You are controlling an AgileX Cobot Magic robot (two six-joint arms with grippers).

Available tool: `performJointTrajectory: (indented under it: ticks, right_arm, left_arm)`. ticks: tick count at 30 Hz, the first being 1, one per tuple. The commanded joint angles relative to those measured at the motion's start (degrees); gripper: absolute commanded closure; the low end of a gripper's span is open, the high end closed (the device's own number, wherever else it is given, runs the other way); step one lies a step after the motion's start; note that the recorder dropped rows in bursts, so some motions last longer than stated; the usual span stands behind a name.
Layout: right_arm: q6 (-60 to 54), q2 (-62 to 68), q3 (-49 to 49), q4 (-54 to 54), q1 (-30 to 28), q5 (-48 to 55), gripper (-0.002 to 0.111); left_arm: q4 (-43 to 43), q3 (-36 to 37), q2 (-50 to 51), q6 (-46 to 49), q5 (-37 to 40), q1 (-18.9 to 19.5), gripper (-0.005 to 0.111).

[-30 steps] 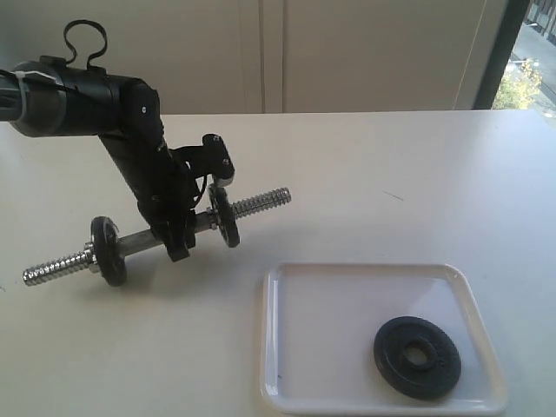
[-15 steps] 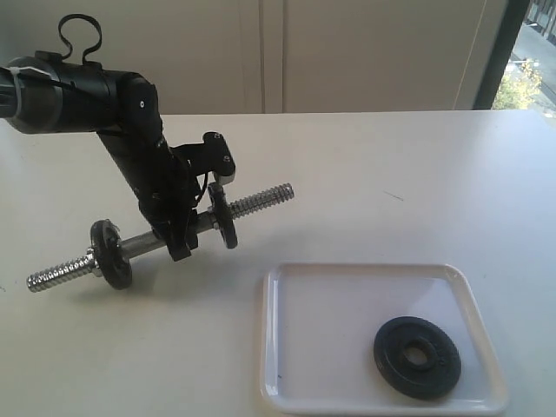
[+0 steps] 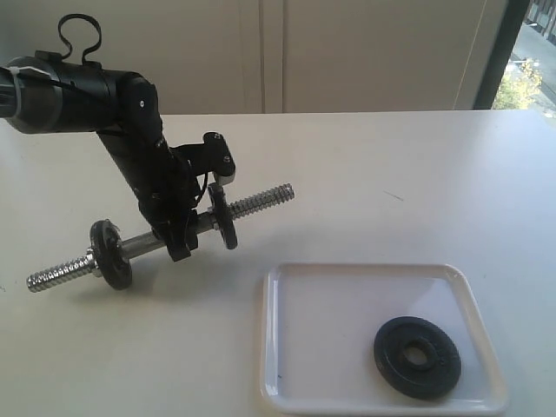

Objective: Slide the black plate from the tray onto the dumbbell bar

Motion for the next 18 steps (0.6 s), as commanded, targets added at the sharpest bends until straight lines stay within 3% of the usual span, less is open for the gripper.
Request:
performJointTrajectory:
  ticks: [1,6,9,14,18]
  right_arm:
    - [2.98,-0.23,-0.69,0.35,0.04,12.38,0.108]
    - [-3.71,10.02,-8.71,0.35,0.04,27.31,0.108]
    - [-10.59,22.64,-17.07,-0.58,0.04,38.51,0.108]
    - [-24.70,48.66,-35.87,-0.46,0.04,65.45,0.108]
    - [-29.31,63.21,-47.08,-2.43,1.38,79.86,0.108]
  left_arm:
    - [-2.44,-1.15,-3.72,-0.01,-0.26,-0.05,0.107]
    - [-2.44,-1.15,-3.72,-0.01,-0.04,-0.05,0.107]
    - [-2.44,-1.15,-3.72,-0.01,-0.04,-0.05,0.107]
    - [-2.44,-1.15,-3.72,-0.01,-0.04,-0.05,0.107]
    - [-2.54,-1.15,-3.72,-0.01,-0.03,-0.05,0.107]
